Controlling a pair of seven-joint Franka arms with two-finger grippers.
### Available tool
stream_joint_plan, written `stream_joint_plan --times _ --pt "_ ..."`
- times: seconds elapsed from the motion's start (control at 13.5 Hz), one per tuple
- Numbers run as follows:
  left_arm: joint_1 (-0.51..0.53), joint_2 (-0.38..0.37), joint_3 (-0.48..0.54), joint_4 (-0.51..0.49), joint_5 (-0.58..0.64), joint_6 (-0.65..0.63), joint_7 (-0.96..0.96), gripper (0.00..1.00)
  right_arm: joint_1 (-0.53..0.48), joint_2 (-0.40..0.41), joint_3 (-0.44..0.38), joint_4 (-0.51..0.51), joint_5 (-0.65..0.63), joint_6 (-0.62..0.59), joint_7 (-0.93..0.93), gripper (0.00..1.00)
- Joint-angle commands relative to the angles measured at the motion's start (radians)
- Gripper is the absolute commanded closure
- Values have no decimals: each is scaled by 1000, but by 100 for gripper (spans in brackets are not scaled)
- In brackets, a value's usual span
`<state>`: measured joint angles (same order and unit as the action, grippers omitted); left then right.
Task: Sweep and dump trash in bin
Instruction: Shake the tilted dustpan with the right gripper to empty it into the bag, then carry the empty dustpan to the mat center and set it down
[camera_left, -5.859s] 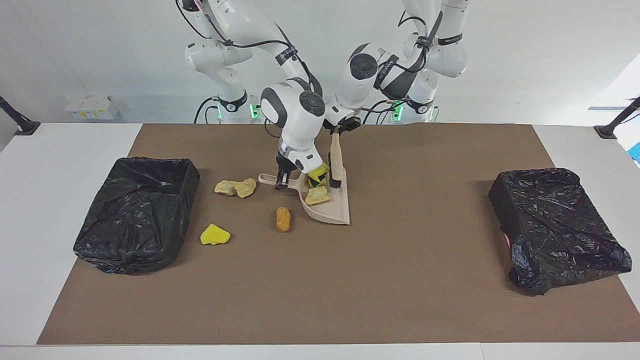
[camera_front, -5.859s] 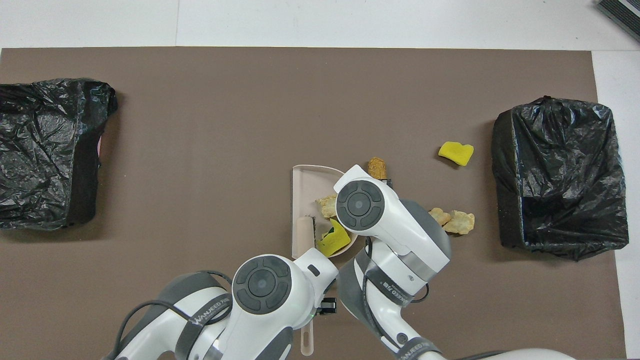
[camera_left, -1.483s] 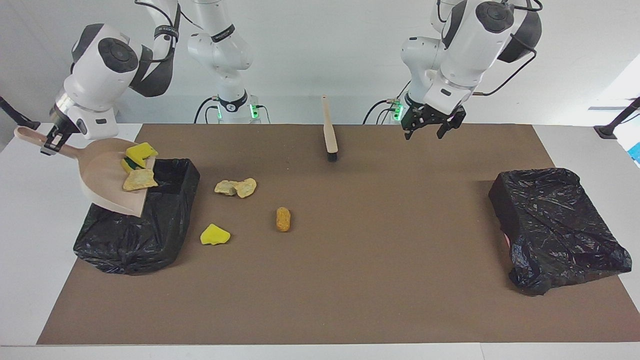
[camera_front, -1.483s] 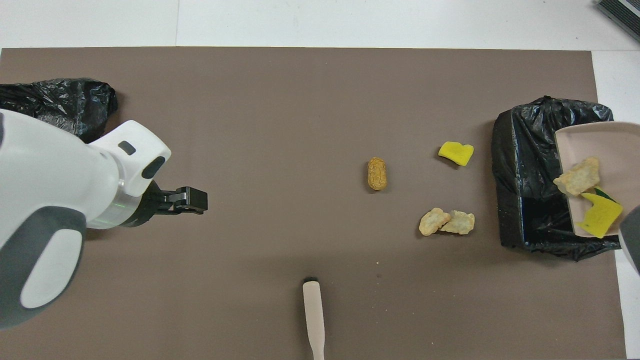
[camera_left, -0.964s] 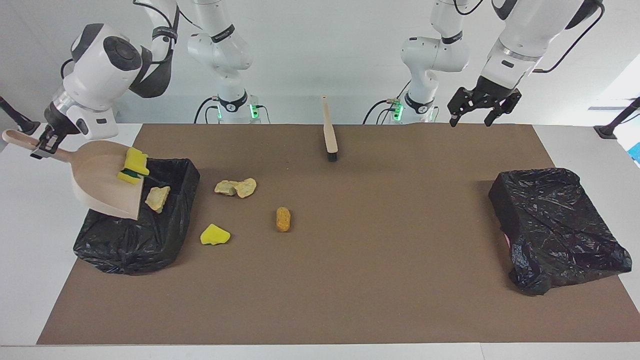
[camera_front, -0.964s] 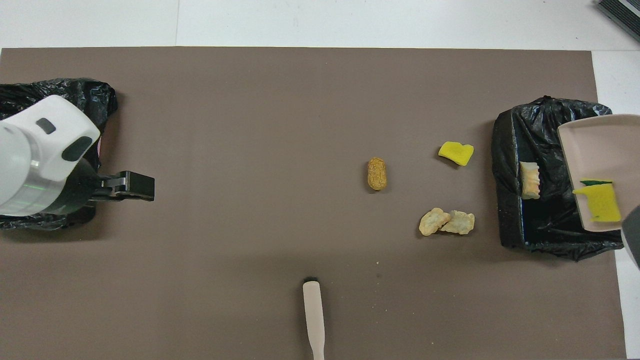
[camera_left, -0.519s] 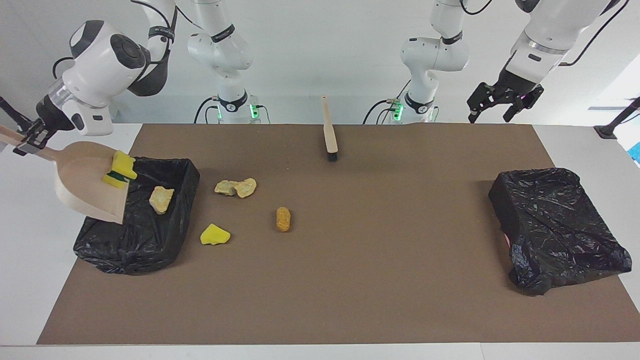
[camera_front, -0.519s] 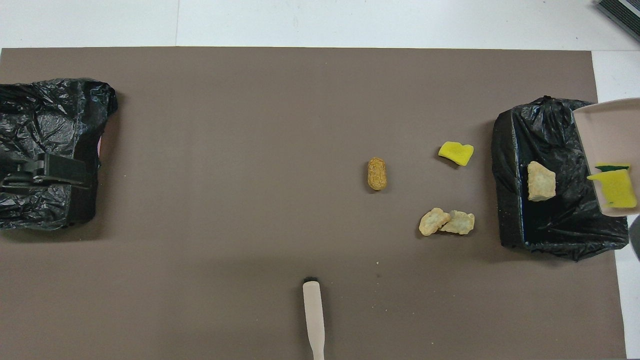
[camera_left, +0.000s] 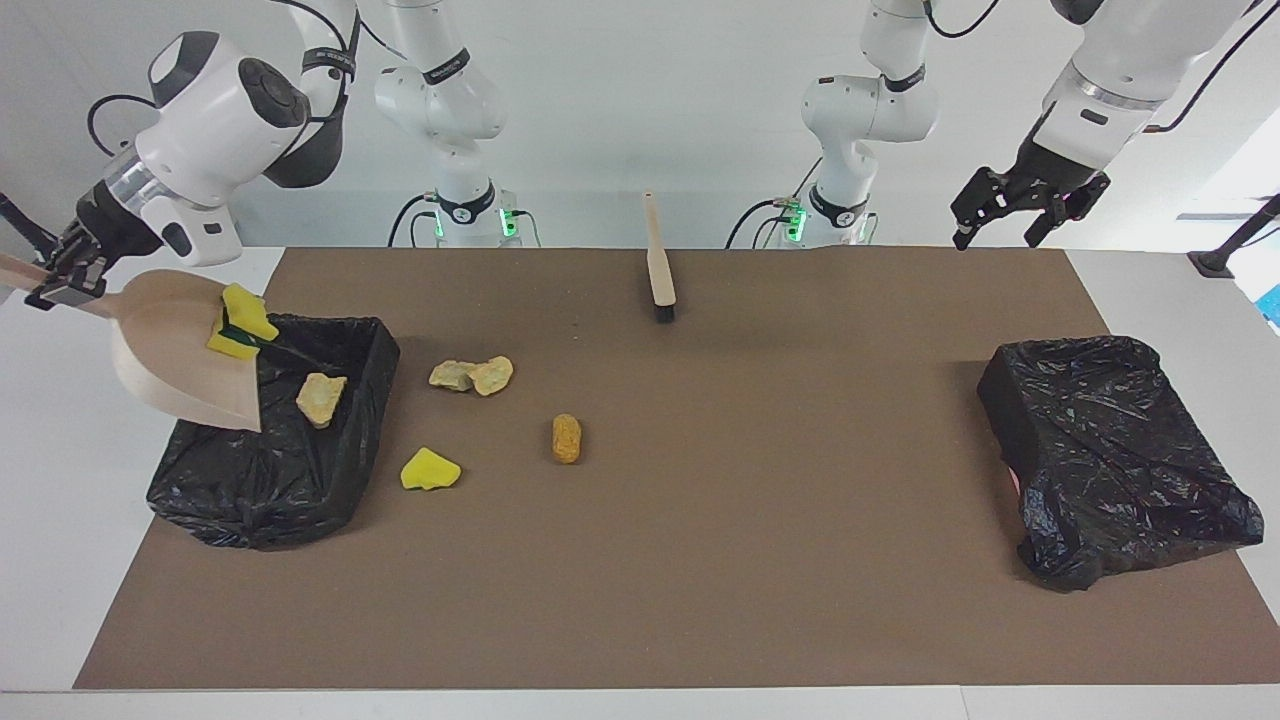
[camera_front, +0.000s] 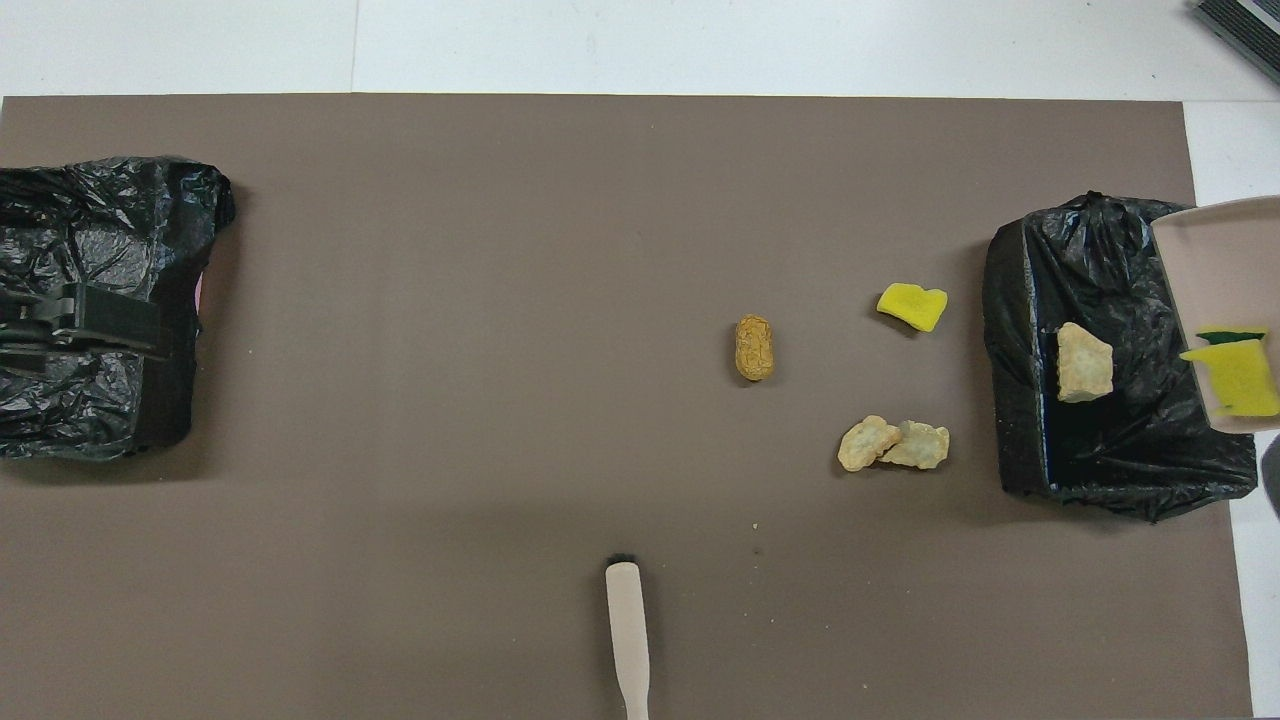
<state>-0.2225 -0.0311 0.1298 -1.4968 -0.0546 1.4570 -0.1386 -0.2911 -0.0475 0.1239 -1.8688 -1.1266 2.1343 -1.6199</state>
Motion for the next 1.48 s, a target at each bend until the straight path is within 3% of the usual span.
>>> stream_joint_plan --times 0.0,0.22,0.52,0.74,0.96,1.26,1.41 --pt "32 7 -19 24 -1 -27 14 0 -19 23 -6 25 60 10 -75 100" --pt "109 2 -100 21 -1 -29 13 0 -22 25 -10 28 137 -10 -75 100" --pt "109 -13 -104 0 -1 -32 49 0 -46 29 -10 37 322 -57 -67 100" --pt "109 -19 -102 -8 1 -32 140 0 -63 29 -23 34 607 -102 -61 100" --pt "110 -38 -102 -37 9 -32 192 0 -42 20 -9 19 740 -158 -43 100" --pt "121 -38 -96 -34 9 -27 188 0 93 26 -6 2 899 -286 142 100" --pt "123 -38 -91 -34 9 -26 186 0 174 58 -6 -9 947 -287 204 100"
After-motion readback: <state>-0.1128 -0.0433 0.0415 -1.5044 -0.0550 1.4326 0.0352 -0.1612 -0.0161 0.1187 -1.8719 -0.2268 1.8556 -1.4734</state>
